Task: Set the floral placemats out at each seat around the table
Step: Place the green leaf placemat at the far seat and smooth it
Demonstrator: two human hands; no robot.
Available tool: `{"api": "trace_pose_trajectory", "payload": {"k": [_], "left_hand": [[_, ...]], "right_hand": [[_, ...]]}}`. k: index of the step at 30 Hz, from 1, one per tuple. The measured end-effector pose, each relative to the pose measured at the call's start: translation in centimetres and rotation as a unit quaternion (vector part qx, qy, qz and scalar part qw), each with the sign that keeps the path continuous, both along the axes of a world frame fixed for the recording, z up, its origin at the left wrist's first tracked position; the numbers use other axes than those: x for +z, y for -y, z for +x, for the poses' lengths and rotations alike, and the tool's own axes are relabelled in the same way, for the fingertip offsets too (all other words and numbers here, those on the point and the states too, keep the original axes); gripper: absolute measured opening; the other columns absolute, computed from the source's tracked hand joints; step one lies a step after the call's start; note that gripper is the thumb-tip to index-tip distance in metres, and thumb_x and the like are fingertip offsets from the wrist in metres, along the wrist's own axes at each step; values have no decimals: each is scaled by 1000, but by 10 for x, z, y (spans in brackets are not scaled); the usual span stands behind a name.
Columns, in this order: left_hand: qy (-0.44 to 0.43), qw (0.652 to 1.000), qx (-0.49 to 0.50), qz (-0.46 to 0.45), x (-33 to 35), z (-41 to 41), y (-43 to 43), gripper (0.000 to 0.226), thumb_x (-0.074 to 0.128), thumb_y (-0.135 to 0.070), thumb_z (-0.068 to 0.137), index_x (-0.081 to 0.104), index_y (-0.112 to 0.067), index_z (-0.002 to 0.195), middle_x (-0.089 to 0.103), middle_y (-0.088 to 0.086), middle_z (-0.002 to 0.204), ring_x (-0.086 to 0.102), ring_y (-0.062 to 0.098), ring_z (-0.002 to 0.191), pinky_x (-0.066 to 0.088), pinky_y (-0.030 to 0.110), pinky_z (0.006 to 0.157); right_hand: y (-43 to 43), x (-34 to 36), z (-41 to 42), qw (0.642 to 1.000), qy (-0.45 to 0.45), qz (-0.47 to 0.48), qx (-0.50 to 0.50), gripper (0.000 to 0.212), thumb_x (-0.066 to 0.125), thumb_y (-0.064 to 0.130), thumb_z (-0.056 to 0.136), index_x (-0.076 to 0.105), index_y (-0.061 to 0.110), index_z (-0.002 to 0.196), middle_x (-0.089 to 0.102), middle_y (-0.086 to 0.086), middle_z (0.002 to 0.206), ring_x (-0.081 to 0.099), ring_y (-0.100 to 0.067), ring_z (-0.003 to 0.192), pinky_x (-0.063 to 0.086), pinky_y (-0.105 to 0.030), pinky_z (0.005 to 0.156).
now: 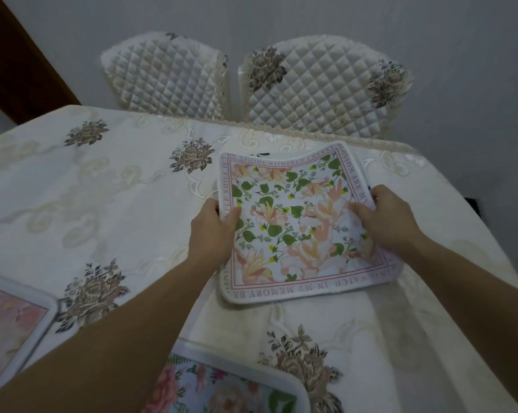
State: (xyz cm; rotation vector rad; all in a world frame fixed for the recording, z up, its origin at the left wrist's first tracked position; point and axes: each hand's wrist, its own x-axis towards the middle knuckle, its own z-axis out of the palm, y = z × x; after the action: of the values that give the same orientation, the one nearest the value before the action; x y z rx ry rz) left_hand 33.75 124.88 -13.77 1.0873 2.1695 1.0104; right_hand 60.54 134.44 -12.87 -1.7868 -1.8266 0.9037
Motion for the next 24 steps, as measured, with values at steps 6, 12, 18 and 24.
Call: {"api": "trace_pose_trajectory", "payload": {"k": [6, 12, 18, 24], "left_hand": [[36, 999, 21, 4, 21, -2, 50, 25, 54, -37, 100, 46, -14, 90, 60, 1, 81, 59, 14, 67, 41, 29, 52], [84, 996, 34, -9, 45, -2, 120, 24, 54, -37, 100, 45, -20, 86, 67, 10, 88, 69, 26, 76, 56, 44, 62], [115, 991, 71, 22, 66, -6, 191, 14, 55, -32, 100, 52, -19, 98, 70, 4, 94, 73, 14, 76, 59, 30, 56], [149, 981, 116, 37, 109, -25, 286, 27, 54, -34, 100, 53, -19, 123, 70, 1, 111, 72, 19, 95, 61, 47, 82]], "right_hand": [[47, 22, -5, 996, -83, -31, 3, 15, 61, 25, 94, 60, 19, 108, 68, 0, 99, 67, -20, 88, 49, -30, 67], [103, 43, -3, 992, -114, -33, 39, 9, 59, 22, 95, 56, 28, 100, 65, 11, 90, 65, -16, 85, 48, -27, 65], [152, 60, -15, 989, -123, -34, 80, 22, 59, 28, 96, 61, 17, 116, 69, 1, 102, 68, -20, 90, 58, -40, 76], [221, 89, -48, 979, -156, -52, 120, 18, 56, 23, 98, 60, 16, 115, 68, 3, 100, 67, -16, 89, 52, -33, 70]]}}
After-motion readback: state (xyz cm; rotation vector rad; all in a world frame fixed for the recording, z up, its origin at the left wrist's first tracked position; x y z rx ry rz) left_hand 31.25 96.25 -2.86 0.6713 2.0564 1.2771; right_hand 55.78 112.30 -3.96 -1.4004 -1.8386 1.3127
